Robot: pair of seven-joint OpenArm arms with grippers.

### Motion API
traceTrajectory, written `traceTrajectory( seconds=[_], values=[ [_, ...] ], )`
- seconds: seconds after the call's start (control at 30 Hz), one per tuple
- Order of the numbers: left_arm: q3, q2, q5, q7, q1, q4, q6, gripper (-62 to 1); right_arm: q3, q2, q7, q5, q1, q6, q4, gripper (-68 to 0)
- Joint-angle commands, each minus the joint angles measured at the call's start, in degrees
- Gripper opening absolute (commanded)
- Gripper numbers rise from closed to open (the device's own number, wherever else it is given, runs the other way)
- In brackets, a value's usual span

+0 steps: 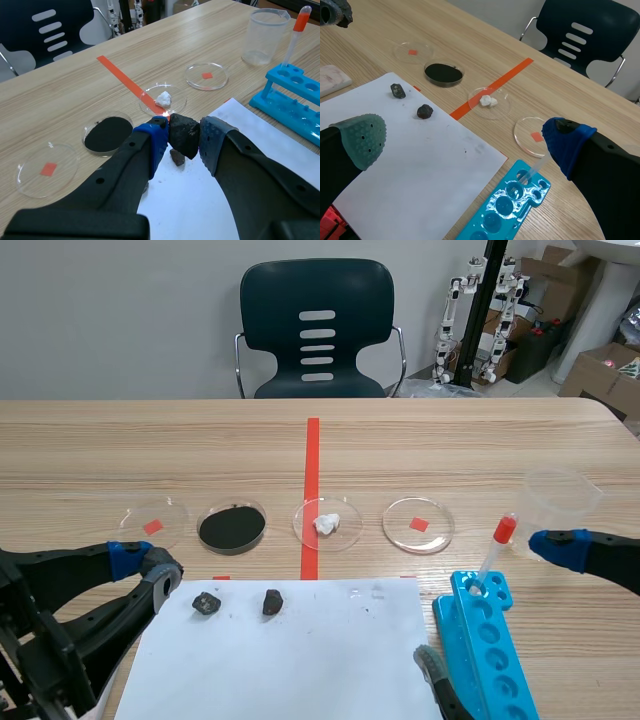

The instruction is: Rub the mineral on the streak plate below the first streak

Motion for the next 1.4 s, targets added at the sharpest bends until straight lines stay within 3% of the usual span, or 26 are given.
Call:
traceTrajectory(
  seconds=[0.0, 0.97, 1.03, 1.27, 1.37],
  values=[
    [-0.1, 0.6, -0.4, -1.0, -0.2, 0.9, 0.1, -47.9, 0.3, 0.0, 0.9, 0.7, 0.2, -0.3, 1.3, 0.4],
    [-0.2, 0.6, -0.5, 0.5, -0.2, 0.9, 0.4, -47.9, 0.3, 0.0, 0.9, 0.7, 0.2, -0.3, 1.3, 0.4],
    [-0.2, 0.4, -2.7, 3.4, -0.8, 0.9, 0.0, -47.9, 0.3, 0.0, 0.9, 0.7, 0.2, -0.3, 1.3, 0.4],
    [-0.2, -2.7, -13.7, 24.0, -5.7, 0.9, 0.0, -47.9, 0.3, 0.0, 0.9, 0.7, 0.2, -0.3, 1.3, 0.4],
    [-0.2, -4.1, -16.4, 32.4, -6.8, 0.9, 0.0, -47.9, 0.3, 0.0, 0.9, 0.7, 0.2, -0.3, 1.3, 0.4]
  ],
)
